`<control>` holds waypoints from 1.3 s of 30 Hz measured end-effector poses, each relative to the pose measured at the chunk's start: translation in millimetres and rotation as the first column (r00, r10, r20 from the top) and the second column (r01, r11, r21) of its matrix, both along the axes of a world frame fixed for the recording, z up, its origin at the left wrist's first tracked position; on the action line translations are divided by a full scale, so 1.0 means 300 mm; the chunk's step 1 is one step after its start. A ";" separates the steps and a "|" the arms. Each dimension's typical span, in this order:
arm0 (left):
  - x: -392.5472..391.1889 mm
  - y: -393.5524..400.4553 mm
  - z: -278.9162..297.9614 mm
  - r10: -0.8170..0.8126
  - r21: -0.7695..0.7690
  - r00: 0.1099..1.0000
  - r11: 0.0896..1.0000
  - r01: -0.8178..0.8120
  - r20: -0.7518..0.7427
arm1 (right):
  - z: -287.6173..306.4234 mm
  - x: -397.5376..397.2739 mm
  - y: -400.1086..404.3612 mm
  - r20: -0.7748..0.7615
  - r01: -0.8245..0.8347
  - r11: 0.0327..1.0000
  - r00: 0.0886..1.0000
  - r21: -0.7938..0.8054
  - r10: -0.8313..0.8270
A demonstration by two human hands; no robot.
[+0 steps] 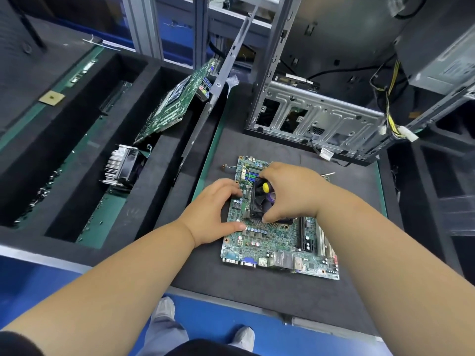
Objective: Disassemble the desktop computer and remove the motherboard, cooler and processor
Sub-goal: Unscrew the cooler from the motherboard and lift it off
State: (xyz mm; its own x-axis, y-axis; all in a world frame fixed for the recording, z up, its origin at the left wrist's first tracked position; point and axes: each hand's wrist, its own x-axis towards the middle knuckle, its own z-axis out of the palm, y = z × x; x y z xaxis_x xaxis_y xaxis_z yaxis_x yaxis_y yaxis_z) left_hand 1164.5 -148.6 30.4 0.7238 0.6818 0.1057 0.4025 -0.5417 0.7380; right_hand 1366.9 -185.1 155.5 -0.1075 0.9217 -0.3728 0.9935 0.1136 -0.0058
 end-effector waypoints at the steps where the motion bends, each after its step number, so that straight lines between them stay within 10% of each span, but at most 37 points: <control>1: 0.000 -0.002 0.001 -0.003 0.003 1.000 1.000 0.003 -0.007 | -0.007 -0.001 -0.009 0.004 0.002 1.000 1.000 0.018 -0.002; 10: 0.011 0.003 0.042 0.000 -0.099 1.000 0.995 -0.001 -0.010 | 0.039 0.021 -0.009 -0.306 0.198 0.977 0.928 -0.078 -0.212; 19: 0.082 0.024 0.088 0.275 -0.309 0.946 0.927 -0.214 0.172 | 0.096 0.004 0.040 -0.926 0.504 0.860 0.356 0.079 -0.123; 31: 0.118 0.036 0.083 0.303 -0.429 0.928 0.884 -0.188 0.216 | 0.052 -0.067 0.069 -0.984 0.455 0.889 -0.175 -0.055 0.029; 39: 0.120 0.026 0.106 0.305 -0.374 0.933 0.901 -0.219 0.189 | 0.025 -0.094 0.065 -0.983 0.432 0.896 -0.181 -0.104 -0.027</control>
State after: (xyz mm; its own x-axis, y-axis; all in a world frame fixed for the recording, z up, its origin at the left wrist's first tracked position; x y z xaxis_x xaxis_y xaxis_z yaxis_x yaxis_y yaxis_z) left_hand 1200.5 -140.7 62.2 0.4960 0.8681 -0.0220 0.2842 -0.1384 0.9487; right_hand 1338.6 -165.5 162.9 0.0884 0.9939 0.0658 -0.1353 0.0774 -0.9878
